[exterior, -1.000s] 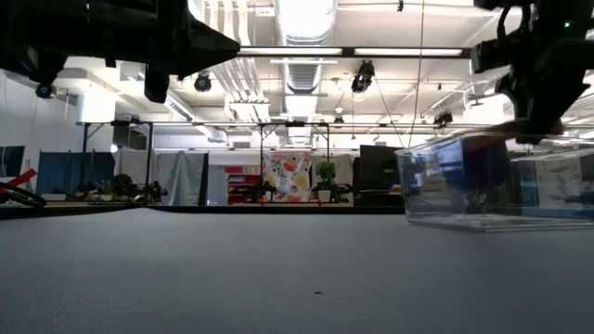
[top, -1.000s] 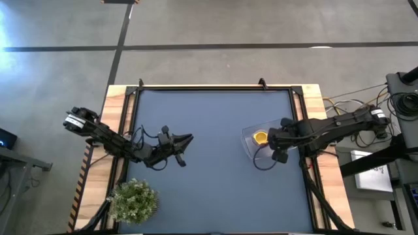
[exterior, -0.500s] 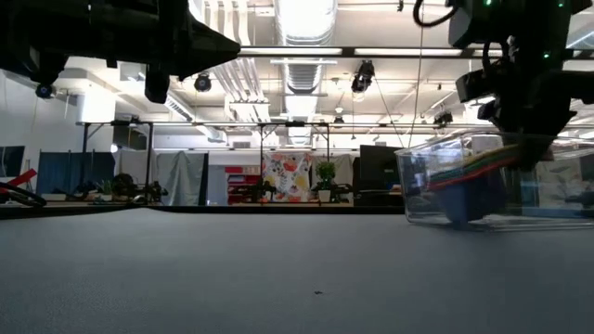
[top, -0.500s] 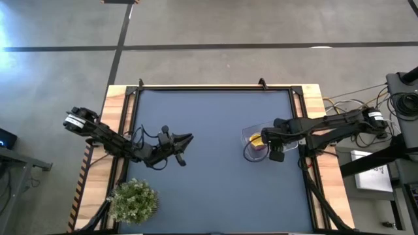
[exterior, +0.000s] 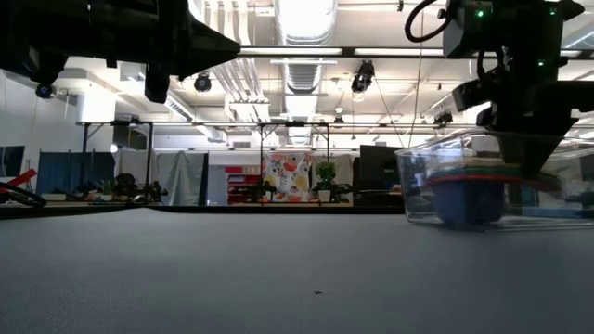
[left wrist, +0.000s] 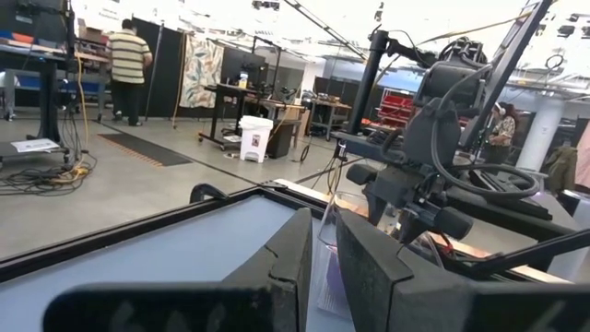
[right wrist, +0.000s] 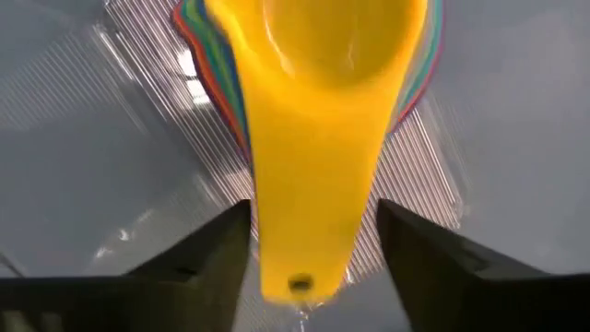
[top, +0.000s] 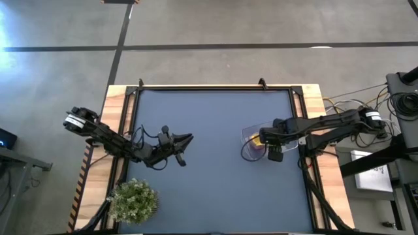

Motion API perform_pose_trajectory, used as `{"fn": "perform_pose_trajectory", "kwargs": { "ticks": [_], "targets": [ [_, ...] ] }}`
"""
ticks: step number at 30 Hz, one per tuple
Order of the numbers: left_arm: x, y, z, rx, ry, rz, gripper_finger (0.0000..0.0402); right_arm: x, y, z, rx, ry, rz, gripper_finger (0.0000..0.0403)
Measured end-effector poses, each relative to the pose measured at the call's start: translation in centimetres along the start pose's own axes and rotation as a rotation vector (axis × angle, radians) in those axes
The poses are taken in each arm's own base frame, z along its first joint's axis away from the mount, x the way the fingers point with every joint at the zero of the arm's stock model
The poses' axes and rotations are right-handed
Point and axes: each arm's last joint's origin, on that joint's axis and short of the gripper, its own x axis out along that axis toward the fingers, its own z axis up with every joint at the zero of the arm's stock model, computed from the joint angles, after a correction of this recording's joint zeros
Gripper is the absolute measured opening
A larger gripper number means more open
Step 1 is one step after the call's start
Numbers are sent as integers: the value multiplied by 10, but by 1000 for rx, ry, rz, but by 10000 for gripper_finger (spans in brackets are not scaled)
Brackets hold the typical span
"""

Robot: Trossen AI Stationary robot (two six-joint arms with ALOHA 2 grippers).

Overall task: Nest measuring cups in basket
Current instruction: Put the stacked measuring cups into the transparent bin, then return to Home Position

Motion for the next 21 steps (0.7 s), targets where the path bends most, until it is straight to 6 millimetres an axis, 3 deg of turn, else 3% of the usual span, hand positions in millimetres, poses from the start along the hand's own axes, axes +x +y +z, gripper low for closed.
{"fn": "perform_pose_trajectory", "kwargs": {
  "ticks": [4, 9, 14, 21],
  "targets": [
    [0, 0, 0, 6, 1, 0, 36, -5, -1, -1, 1, 4, -1, 285],
    [0, 0, -1, 12, 7, 0, 36, -18, -2, -2, 11, 8, -2, 316],
    [0, 0, -2, -3, 16, -8, 36, -40, -5, -1, 28, -67, 1, 309],
    [3, 1, 4, -39, 12, -87, 36, -80, -13, -2, 42, -468, -41, 261]
  ]
}}
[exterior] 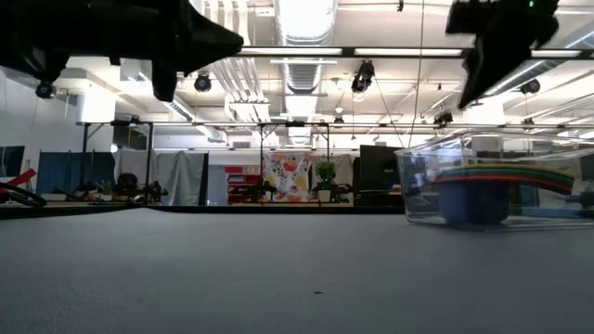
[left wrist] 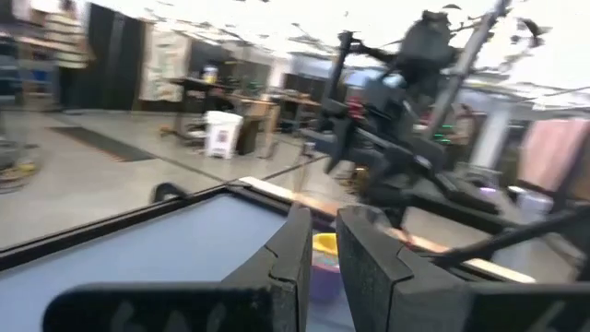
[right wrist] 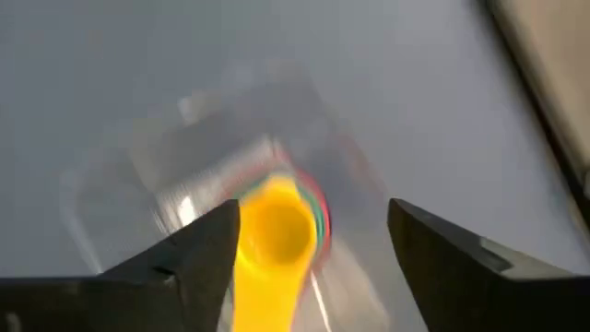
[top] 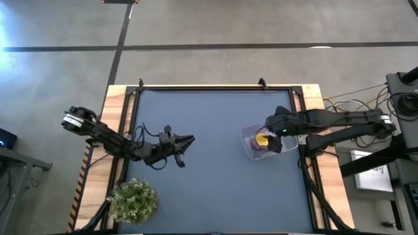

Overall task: Nest measuring cups in basket
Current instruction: Return to Home Position

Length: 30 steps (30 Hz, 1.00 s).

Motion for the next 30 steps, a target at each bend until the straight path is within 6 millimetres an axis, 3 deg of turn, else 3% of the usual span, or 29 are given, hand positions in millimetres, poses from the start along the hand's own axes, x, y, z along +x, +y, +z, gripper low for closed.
{"fn": "perform_pose_trajectory", "kwargs": {
  "ticks": [7, 10, 15, 20, 26, 30],
  "targets": [
    [8, 22, 28, 45, 34, -110, 36, -46, -12, -11, -11, -388, 129, 177],
    [10, 45, 49, 11, 44, -114, 36, -81, -22, -28, 4, -635, 211, 136],
    [4, 75, 78, 45, 25, -116, 36, -101, -29, -45, -10, -875, 268, 63],
    [-10, 91, 94, 137, 26, -125, 36, -105, -34, -67, -7, -1027, 267, 13],
    [-28, 107, 110, 240, -31, -149, 36, -86, -34, -92, -19, -1164, 262, 9],
    [-38, 122, 105, 244, -39, -159, 36, -65, -27, -96, -67, -1242, 303, 9]
  ]
}}
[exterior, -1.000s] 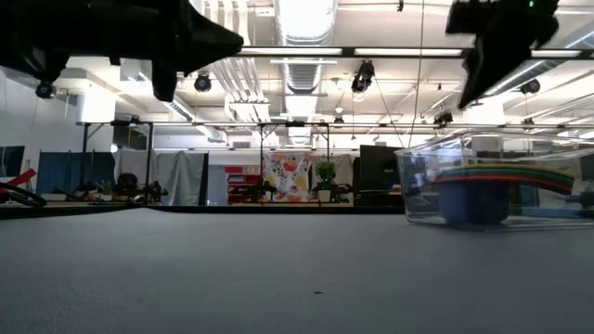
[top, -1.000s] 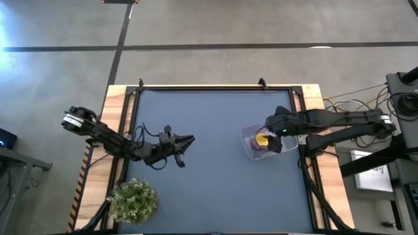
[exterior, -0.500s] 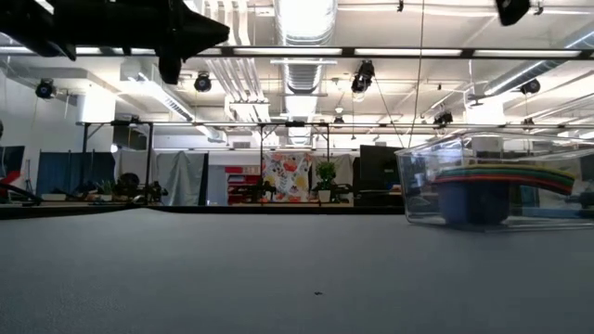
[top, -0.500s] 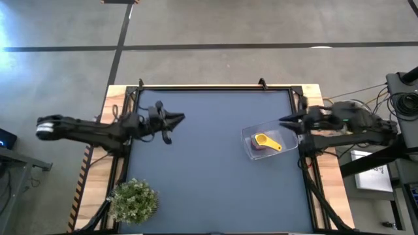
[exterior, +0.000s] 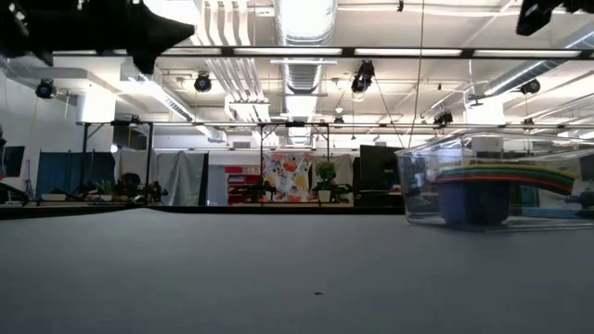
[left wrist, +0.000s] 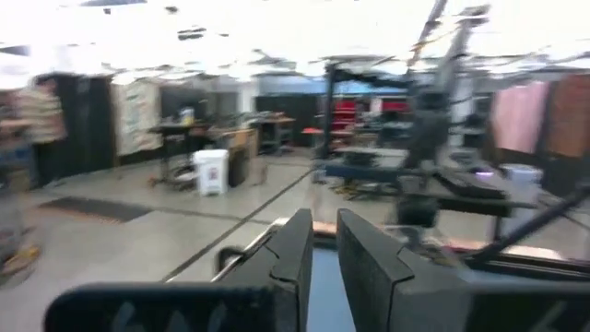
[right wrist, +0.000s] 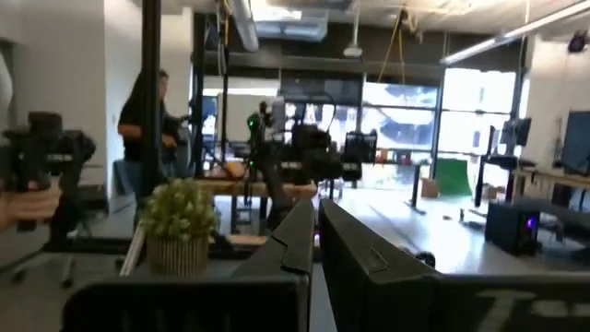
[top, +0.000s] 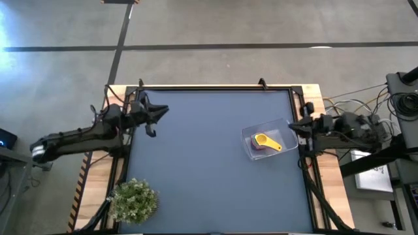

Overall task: Nest measuring cups in basket
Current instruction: Return to Home Position

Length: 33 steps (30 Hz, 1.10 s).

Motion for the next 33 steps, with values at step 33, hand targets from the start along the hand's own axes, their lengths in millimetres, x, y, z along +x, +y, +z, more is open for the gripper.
{"fn": "perform_pose_trajectory", "kwargs": {
  "ticks": [33],
  "targets": [
    [-32, 24, -76, -20, 62, -57, 36, 18, 3, -74, -73, 35, -35, 9]
  ]
}}
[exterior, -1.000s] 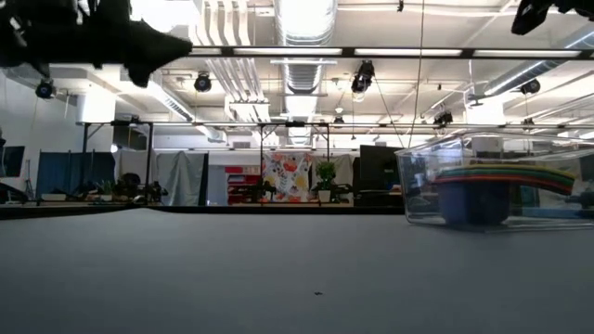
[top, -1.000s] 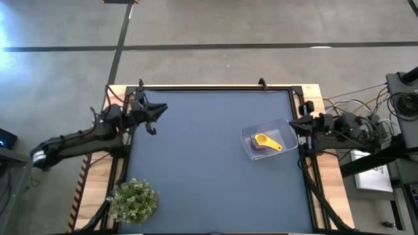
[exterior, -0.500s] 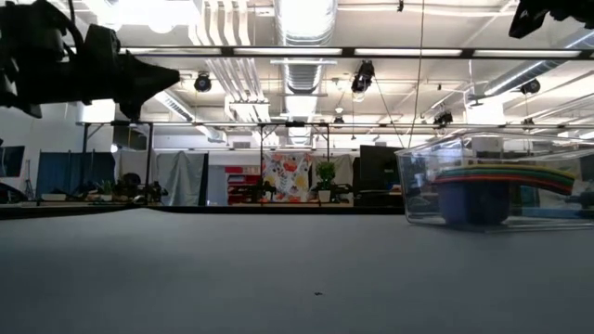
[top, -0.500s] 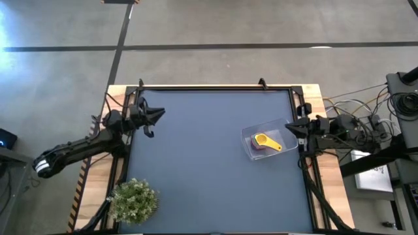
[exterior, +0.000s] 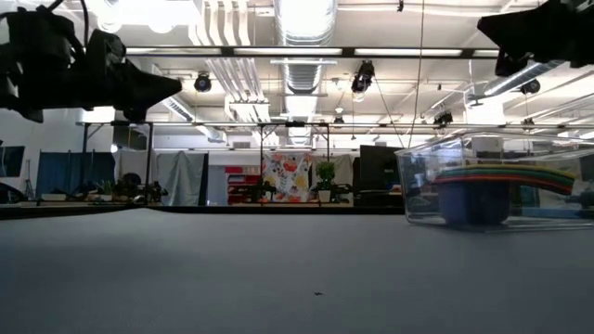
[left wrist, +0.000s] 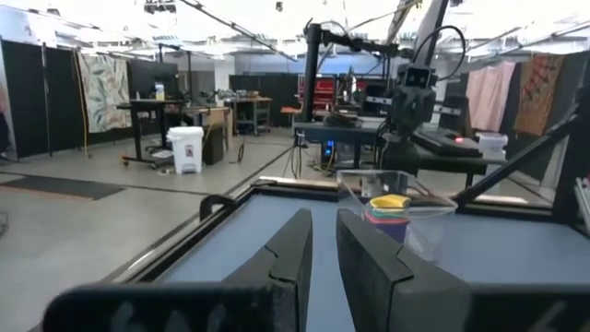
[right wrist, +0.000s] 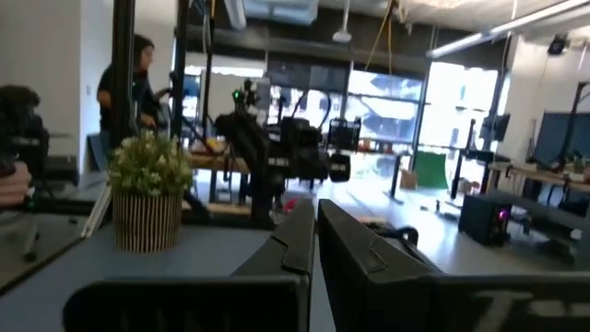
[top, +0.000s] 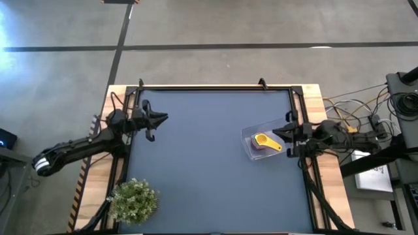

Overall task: Nest measuring cups in basket
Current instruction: Return to Home Position

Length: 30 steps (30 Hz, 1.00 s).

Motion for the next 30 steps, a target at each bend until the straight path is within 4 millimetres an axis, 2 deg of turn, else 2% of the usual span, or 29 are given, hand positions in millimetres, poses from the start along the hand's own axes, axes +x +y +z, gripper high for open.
{"fn": "perform_pose_trajectory", "kwargs": {
  "ticks": [9, 16, 23, 30],
  "targets": [
    [3, 2, -6, -1, 51, 2, 36, 2, 4, -29, 49, -6, -1, 9],
    [2, 2, -8, -5, 64, 3, 36, 2, 4, -33, 95, 34, -6, 9],
    [3, 2, -8, -15, 68, 11, 36, 3, 0, -43, 65, 146, -200, 9],
    [3, 2, -9, -33, 77, 13, 36, 4, 0, -46, 58, 181, -203, 9]
  ]
}}
